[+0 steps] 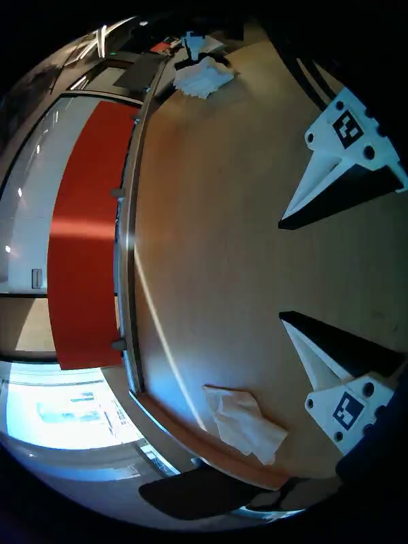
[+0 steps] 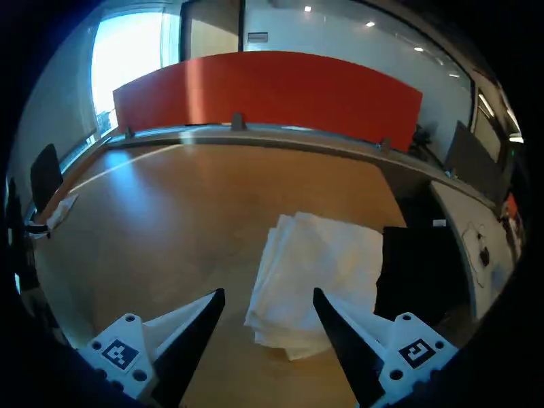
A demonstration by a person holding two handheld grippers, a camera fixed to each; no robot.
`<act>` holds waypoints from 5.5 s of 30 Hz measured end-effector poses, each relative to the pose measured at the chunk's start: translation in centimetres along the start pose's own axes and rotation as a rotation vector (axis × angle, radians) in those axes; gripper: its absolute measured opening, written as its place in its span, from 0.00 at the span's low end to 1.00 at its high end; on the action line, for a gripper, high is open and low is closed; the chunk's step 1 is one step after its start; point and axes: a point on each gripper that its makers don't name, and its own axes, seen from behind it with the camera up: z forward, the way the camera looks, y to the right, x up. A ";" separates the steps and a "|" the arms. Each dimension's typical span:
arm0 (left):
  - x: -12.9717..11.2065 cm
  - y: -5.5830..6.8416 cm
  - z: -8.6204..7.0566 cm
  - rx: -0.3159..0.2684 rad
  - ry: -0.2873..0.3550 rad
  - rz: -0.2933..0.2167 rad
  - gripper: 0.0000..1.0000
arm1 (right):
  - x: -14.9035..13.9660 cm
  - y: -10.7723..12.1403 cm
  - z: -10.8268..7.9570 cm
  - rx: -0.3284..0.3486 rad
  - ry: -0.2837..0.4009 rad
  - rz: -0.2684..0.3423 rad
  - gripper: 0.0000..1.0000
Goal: Fold towel
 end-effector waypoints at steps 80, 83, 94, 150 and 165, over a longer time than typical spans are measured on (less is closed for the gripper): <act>23.0 -3.5 -6.3 0.067 0.608 -0.033 0.89 | 20.4 -14.8 -7.7 -0.109 0.692 0.057 1.00; 22.9 -3.6 -6.3 0.066 0.614 -0.036 0.89 | 20.5 -15.2 -7.8 -0.107 0.690 0.062 1.00; 20.2 -4.3 -4.9 0.047 0.627 -0.067 0.89 | 19.9 -17.4 -8.0 -0.100 0.678 0.045 1.00; 8.6 -4.5 4.3 0.066 0.764 -0.042 0.89 | 13.5 -23.1 -1.9 -0.050 0.630 -0.010 1.00; 8.0 -4.5 5.6 0.076 0.722 -0.012 0.89 | 13.2 -22.5 -1.6 -0.062 0.623 -0.001 1.00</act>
